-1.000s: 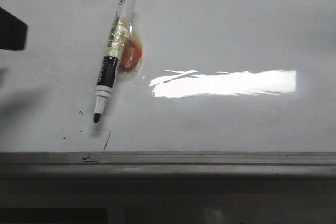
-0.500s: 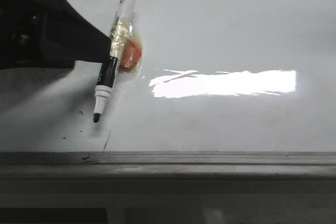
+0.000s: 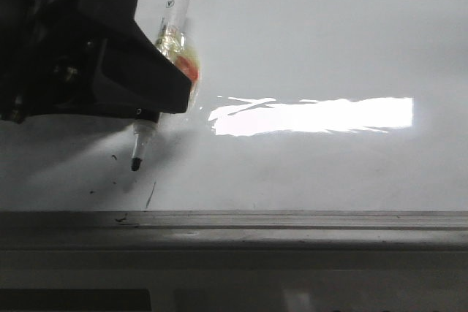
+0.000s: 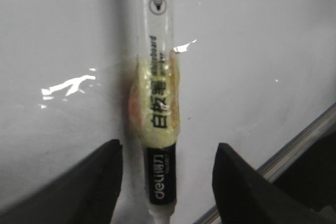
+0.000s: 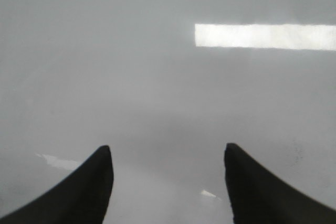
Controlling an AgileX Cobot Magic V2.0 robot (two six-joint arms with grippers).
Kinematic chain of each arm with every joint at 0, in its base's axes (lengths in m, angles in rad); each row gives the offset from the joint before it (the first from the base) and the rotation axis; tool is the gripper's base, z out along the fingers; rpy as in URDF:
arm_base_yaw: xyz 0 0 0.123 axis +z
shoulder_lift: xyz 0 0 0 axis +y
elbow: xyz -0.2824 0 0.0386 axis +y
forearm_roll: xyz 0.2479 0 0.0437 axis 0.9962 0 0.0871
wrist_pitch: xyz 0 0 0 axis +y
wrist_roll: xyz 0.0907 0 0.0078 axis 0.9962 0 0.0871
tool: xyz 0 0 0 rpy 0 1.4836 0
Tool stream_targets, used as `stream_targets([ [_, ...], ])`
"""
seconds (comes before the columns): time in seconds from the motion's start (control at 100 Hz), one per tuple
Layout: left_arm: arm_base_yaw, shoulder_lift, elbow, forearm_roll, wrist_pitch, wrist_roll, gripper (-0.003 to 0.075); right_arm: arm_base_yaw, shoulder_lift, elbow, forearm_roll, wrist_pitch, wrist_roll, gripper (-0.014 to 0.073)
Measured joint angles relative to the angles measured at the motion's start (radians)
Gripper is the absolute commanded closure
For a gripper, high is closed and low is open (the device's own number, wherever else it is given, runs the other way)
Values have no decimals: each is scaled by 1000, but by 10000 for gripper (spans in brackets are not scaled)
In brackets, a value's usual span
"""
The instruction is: Write number 7 on whiteboard
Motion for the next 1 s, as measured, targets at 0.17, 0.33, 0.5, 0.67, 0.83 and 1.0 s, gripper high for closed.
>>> stream_targets([
  [0.17, -1, 23, -4, -12, 2, 2, 536, 0, 0, 0, 20, 0, -2, 176],
  [0.33, -4, 49, -8, -27, 47, 2, 741, 12, 0, -4, 33, 0, -2, 176],
  [0.5, -4, 42, -8, -23, 97, 2, 740, 93, 9, -44, 52, 23, -52, 176],
  [0.67, -1, -16, 7, 21, 118, 95, 725, 215, 75, -110, 211, 115, -263, 176],
  [0.83, 1, -119, 11, 8, 162, 301, 725, 354, 171, -130, 422, 157, -493, 176],
  [1.0, 1, -207, 11, -213, 273, 642, 725, 486, 267, -130, 493, 151, -646, 176],
])
